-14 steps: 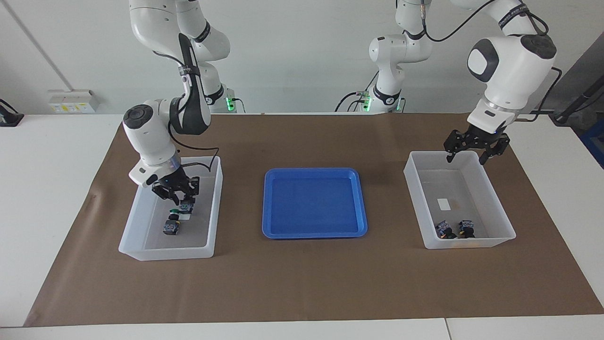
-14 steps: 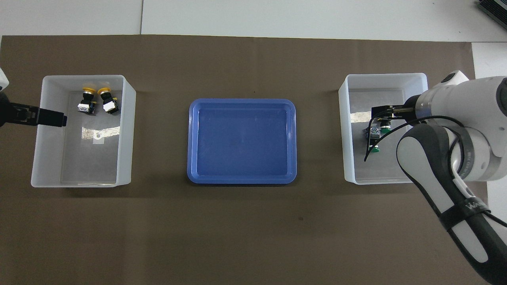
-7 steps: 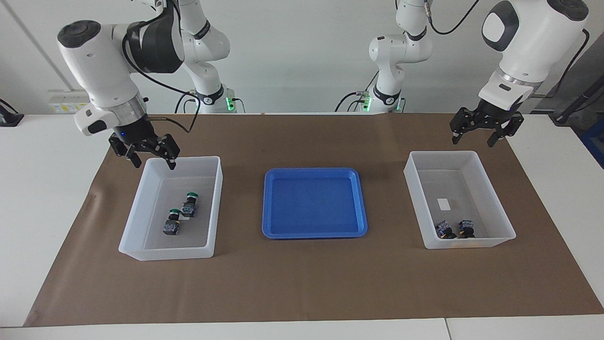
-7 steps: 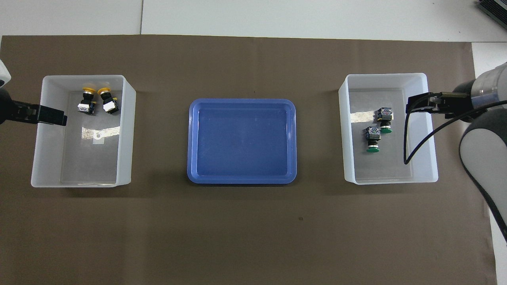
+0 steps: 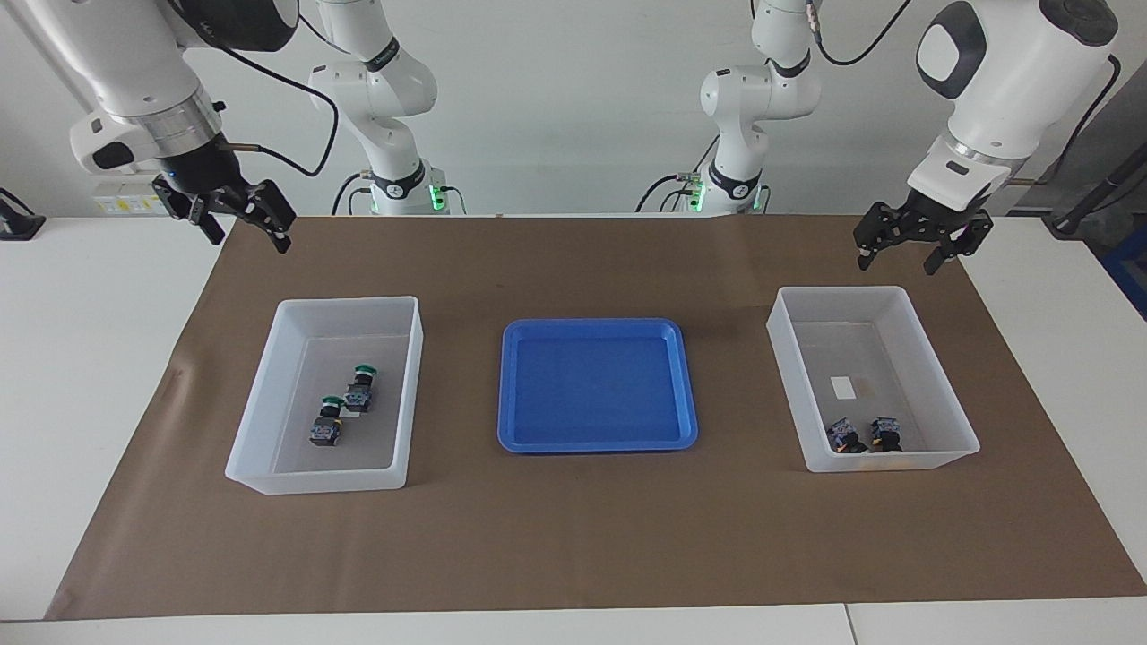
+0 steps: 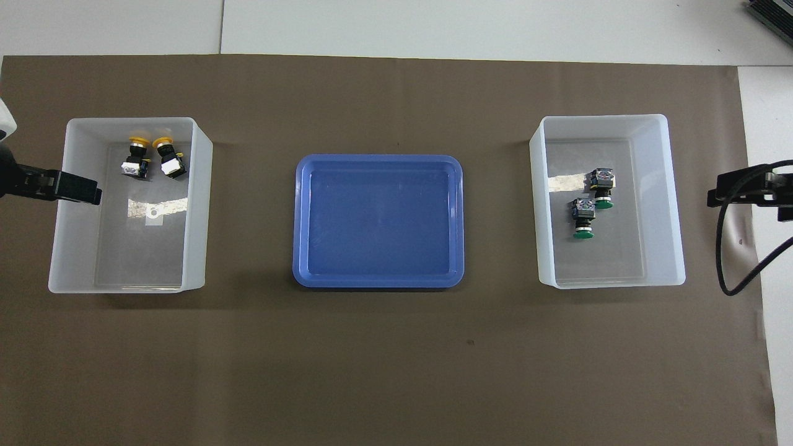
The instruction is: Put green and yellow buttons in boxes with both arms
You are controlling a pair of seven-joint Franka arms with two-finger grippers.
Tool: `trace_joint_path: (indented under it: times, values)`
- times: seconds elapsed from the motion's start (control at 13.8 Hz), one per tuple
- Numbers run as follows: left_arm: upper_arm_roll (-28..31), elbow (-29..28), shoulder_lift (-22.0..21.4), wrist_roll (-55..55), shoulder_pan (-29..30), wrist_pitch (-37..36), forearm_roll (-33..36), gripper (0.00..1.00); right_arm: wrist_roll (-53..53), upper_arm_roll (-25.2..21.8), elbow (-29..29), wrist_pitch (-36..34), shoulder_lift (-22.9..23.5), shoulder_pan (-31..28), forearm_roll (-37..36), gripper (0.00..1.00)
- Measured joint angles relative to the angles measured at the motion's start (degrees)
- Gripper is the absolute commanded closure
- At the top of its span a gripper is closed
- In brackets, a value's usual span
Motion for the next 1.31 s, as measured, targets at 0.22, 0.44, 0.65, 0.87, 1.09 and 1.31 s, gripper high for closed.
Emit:
trace_joint_path:
  times: [0.22,0.44,0.65,0.87,1.09,1.31]
  values:
    - [2.16,0.27,-0.32,0.00,-2.08,-0.51,0.03,0.00,-0.02,0.26,0.06,-0.36,-0.02,-0.32,-0.75,0.00]
    - [5.12,0.36,-0.50,0.00,-5.16,-1.46,0.03,0.00,-1.17,1.22,0.16,-0.36,-0.04,-0.18,-1.74,0.00]
    - [5.18,0.36,-0.50,0.00,-5.68,-2.37,0.03,0.00,-2.65,1.46,0.24,-0.32,-0.06,-0.19,-2.37,0.00]
    - [5.43,0.37,-0.50,-0.05,-5.78,-2.44,-0.01,0.00,-2.66,2.46,1.30,-0.72,-0.10,-0.16,-2.36,0.00]
    - [5.47,0.43,-0.49,-0.06,-5.95,-2.87,-0.07,0.00,-2.52,2.60,2.74,-2.12,-0.11,-0.14,-2.35,0.00]
    - [5.39,0.44,-0.48,-0.08,-6.03,-3.25,-0.21,0.00,-2.33,2.97,3.19,-3.07,-0.11,-0.13,-2.35,0.00]
